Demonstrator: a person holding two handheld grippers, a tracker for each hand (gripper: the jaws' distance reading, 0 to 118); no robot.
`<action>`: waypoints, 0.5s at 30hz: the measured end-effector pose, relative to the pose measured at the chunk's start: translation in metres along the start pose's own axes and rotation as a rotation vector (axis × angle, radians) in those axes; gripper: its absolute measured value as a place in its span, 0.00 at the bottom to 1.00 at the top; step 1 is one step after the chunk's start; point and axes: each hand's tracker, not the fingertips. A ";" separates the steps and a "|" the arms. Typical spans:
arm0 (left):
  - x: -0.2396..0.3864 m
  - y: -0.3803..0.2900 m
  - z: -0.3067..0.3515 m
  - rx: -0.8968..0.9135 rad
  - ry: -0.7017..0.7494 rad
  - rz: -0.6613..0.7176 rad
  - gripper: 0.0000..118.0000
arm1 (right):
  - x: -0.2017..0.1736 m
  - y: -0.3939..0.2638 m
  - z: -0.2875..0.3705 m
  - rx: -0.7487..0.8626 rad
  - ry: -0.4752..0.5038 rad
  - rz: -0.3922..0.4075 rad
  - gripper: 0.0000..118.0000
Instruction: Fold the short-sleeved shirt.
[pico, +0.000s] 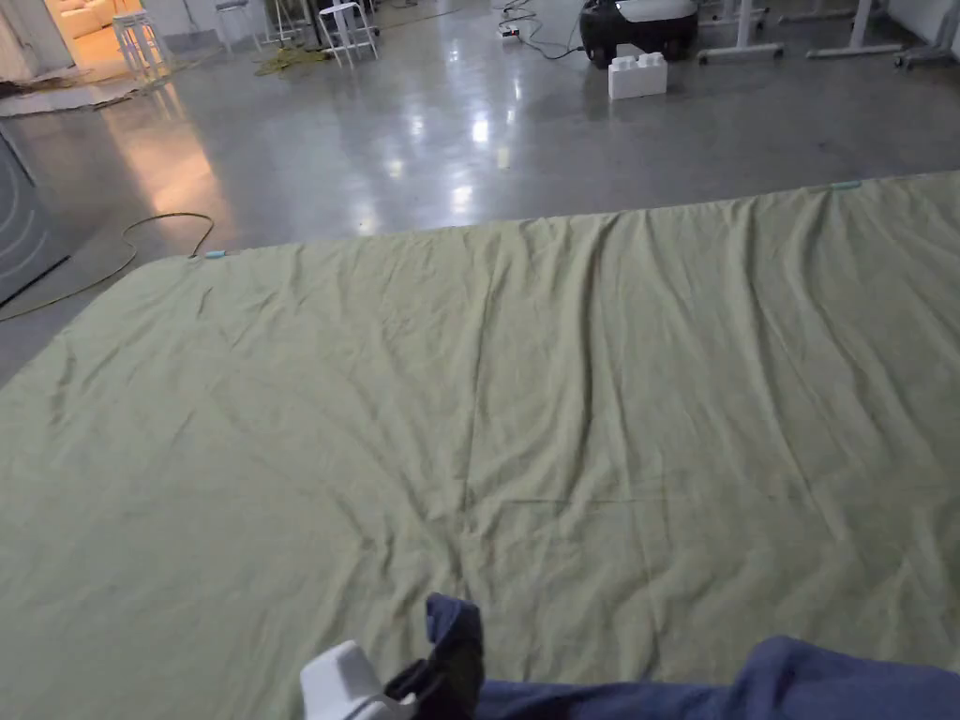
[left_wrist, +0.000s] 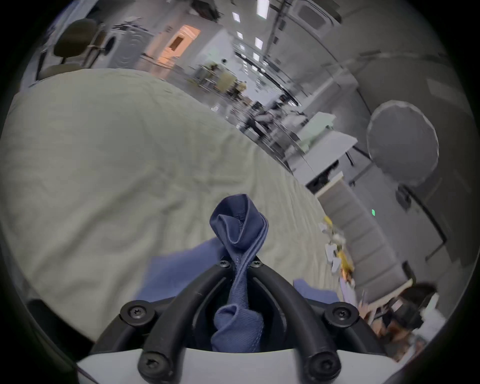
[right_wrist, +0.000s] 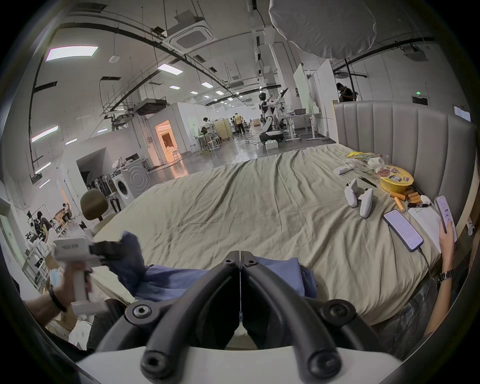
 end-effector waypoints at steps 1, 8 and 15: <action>0.015 -0.015 -0.019 -0.055 0.011 -0.023 0.05 | 0.000 -0.001 0.002 -0.001 -0.005 -0.002 0.01; 0.065 -0.064 -0.087 -0.238 -0.001 -0.017 0.23 | 0.031 -0.024 0.020 -0.032 -0.048 -0.055 0.01; 0.056 -0.025 -0.039 -0.098 -0.154 0.050 0.30 | 0.054 -0.039 0.029 -0.042 -0.078 -0.119 0.01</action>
